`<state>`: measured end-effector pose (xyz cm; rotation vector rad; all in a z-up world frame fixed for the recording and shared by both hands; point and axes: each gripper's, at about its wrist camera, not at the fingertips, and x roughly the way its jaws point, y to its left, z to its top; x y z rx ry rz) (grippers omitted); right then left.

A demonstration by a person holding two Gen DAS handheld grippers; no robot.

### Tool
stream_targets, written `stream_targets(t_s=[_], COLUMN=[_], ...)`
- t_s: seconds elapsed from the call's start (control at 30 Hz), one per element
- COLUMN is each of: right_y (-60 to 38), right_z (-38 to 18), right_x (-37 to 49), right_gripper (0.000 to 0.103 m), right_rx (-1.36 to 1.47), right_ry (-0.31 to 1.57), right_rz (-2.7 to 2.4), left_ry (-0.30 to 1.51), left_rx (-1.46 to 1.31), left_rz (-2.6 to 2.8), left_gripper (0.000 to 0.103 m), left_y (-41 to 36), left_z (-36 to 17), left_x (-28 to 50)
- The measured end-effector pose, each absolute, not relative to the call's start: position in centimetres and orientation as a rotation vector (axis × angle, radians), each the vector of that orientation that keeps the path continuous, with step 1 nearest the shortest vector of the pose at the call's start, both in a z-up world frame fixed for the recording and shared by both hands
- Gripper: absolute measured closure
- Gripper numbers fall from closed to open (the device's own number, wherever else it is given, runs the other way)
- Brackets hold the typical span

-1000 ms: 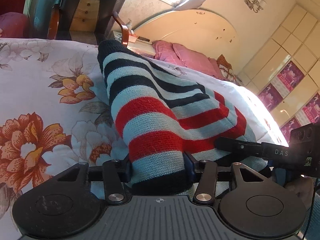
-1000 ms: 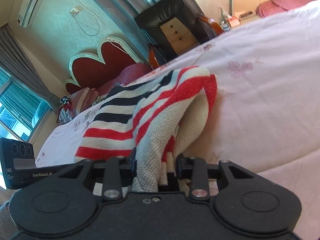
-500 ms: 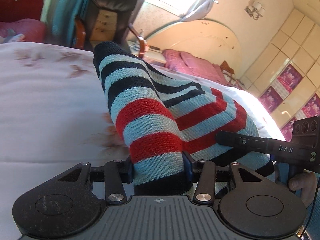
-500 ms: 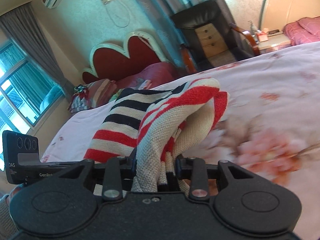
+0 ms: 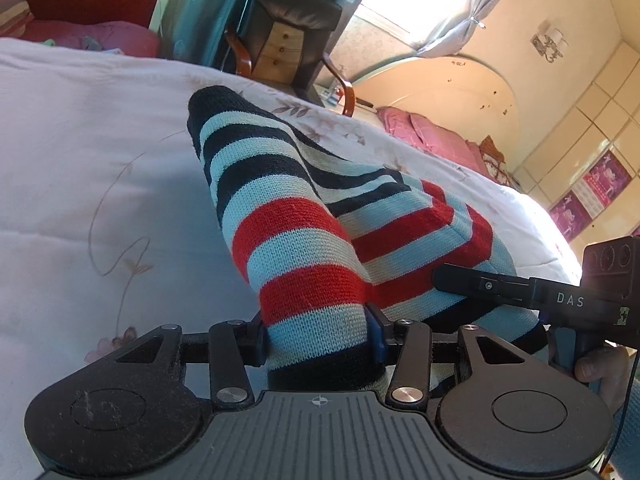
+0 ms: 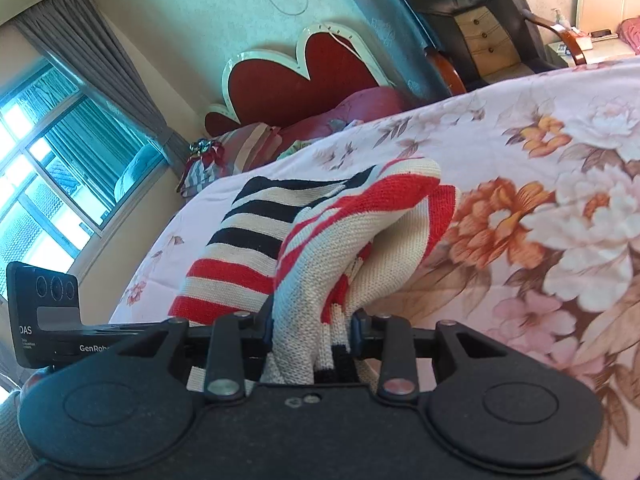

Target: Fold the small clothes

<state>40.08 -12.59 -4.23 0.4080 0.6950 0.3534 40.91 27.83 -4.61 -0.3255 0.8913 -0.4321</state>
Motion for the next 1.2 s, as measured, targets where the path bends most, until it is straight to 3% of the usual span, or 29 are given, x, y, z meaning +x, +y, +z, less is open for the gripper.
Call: stream_targets(t_s=[0.4,0.6,0.67,0.83,0.9,1.07,1.2], right_y=[-11.6,-12.8,-13.2,-13.4,-13.8,-13.5,-10.5], right_z=[-6.6,-8.8,-9.2,-7.9,-6.8,-3.2,-2.6], right_x=[39.2,39.3,39.3,38.8,38.2,37.2,37.9], right_gripper=[0.07,0.068,0.065,0.055,0.056,0.074,0.085], right_rx=[0.44,0.496,0.523,0.492,0.48,0.363,0.193], right_ry=[0.727,0.77,0.776,0.767,0.735,0.622,0.648], right_rz=[0.319,0.289,0.29,0.239,0.203,0.194,0.267], left_ry=[0.896,0.879,0.877,0.85,0.801,0.654,0.647], left_rx=[-0.354,-0.371,-0.366,-0.376,-0.369,-0.291,-0.232], left_rz=[-0.431,-0.409,-0.384,-0.341,-0.299,-0.304,-0.421], left_gripper=[0.053,0.039,0.029,0.028,0.028,0.028,0.028], left_y=[27.3,27.2,27.1,28.6,29.6,29.1,25.9], left_z=[-7.2,-8.1,-8.2,-6.9,-5.7,-2.3,-2.5], left_x=[41.1,40.9,40.8,39.8,38.7,37.0,37.6])
